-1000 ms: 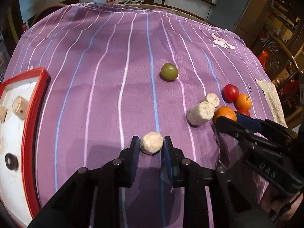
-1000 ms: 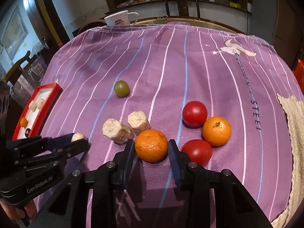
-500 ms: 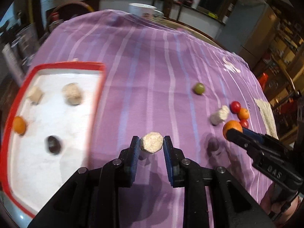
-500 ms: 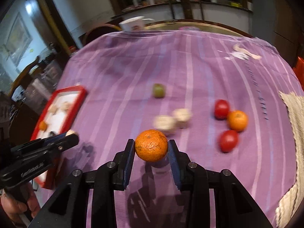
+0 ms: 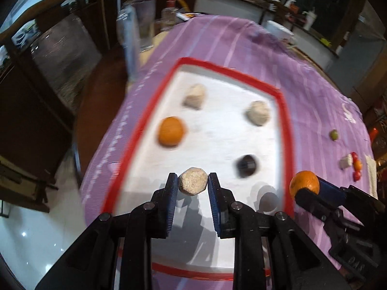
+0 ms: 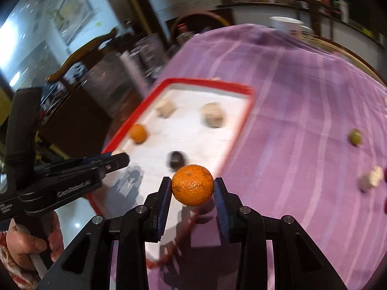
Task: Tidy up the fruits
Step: 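Carry the bread piece and orange into the tray and open both tools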
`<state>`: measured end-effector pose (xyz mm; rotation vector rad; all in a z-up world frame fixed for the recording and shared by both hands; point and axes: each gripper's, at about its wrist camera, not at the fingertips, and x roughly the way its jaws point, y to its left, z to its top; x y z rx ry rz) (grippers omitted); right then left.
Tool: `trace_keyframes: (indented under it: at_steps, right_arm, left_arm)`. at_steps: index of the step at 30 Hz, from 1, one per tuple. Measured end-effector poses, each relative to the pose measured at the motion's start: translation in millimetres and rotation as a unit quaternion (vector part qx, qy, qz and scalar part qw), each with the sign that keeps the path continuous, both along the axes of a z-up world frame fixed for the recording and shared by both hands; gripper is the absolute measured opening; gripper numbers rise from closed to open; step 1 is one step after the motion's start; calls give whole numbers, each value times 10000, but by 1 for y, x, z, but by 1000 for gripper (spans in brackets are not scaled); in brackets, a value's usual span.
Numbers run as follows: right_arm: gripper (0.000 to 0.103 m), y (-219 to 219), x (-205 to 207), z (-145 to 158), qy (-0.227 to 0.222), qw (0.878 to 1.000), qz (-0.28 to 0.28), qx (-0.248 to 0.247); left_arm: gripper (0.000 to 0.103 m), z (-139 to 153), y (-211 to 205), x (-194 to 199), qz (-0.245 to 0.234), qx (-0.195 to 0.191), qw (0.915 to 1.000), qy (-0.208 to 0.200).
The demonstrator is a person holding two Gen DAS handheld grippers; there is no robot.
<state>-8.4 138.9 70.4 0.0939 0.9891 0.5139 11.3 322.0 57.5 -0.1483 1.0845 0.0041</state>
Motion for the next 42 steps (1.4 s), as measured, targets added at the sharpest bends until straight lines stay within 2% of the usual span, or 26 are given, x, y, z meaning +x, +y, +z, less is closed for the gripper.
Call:
trace_keyframes:
  at_steps: [5, 13, 15, 16, 17, 19, 26, 30, 33, 42]
  right_arm:
    - [39, 42, 1, -21, 156, 9994, 250, -187]
    - [41, 49, 7, -33, 235, 9989, 167, -374]
    - [41, 49, 9, -36, 287, 9988, 142, -363]
    - [41, 48, 9, -37, 308, 9988, 129, -366]
    - [41, 48, 10, -38, 324, 9987, 117, -375]
    - [41, 48, 11, -39, 339, 9986, 104, -391]
    - [47, 44, 10, -31, 179, 9994, 119, -286]
    - [49, 38, 7, -25, 116, 9997, 97, -196]
    - [49, 30, 3, -19, 48, 9999, 37, -125]
    - [50, -14, -7, -3, -76, 9996, -265, -1]
  left_arm:
    - [25, -15, 14, 5, 6, 66, 9999, 154]
    - [25, -27, 13, 13, -122, 64, 9995, 276]
    - [28, -26, 11, 13, -149, 73, 9995, 274]
    - [35, -25, 12, 13, -150, 65, 9995, 262]
    - [42, -23, 12, 13, -139, 55, 9996, 245]
    - [46, -19, 13, 12, -102, 33, 9998, 191]
    - [50, 0, 15, 6, 84, -29, 9999, 56]
    - [51, 17, 6, -2, 150, 227, 9996, -115]
    - [58, 29, -5, -8, 128, 407, 9987, -274]
    - [63, 54, -63, -20, -236, 768, 9952, -565]
